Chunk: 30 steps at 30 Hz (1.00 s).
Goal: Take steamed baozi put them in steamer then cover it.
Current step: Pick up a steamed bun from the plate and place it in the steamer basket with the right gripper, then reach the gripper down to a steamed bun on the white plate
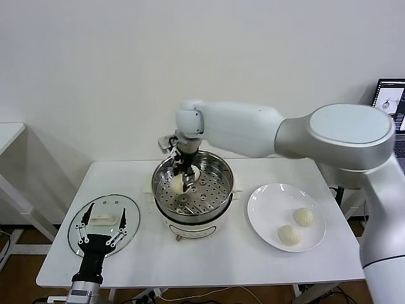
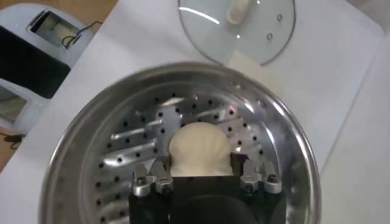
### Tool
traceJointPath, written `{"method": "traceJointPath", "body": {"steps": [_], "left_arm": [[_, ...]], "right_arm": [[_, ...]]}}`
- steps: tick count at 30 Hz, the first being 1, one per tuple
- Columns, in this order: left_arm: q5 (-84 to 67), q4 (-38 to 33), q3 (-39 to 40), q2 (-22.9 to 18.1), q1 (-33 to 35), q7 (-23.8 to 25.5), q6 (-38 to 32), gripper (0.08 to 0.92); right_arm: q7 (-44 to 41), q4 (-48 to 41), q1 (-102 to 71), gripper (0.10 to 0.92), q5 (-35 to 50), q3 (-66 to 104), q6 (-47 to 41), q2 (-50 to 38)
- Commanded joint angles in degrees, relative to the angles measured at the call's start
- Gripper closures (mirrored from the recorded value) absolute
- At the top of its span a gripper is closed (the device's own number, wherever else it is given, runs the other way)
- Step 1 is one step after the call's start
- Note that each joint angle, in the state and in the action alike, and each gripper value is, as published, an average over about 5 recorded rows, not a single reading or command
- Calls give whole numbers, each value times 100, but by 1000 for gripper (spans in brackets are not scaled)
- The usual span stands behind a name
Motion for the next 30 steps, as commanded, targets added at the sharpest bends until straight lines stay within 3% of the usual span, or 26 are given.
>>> {"method": "traceJointPath", "body": {"steps": [1,6,12,16,24,30], "left_arm": [[1,-14,-12,-8,15,-6,-10,177],[-1,-15,-30,-4,25,-12,-25,177],[-3,-25,-37,-7,32,-20,-25,177],[-6,-28,-35,4,27,-20,-21,177],[-7,-3,14,52,-31,-18,-18,177],[-2,7,60,89,-69,-10,-2,177]], "right_arm": [[254,-261,-330,364,-92,-33,-43,303],[278,-280,-388,343,-156,-19,-39,286],[322,-105,-353,221,-177,56,-41,117],[235,379,-52,204,-242,190,-40,-351],[-352,1794,964,203,-350,476,75,-2410],[-1076,2122,1167,203,-747,375,458,-4029]]}}
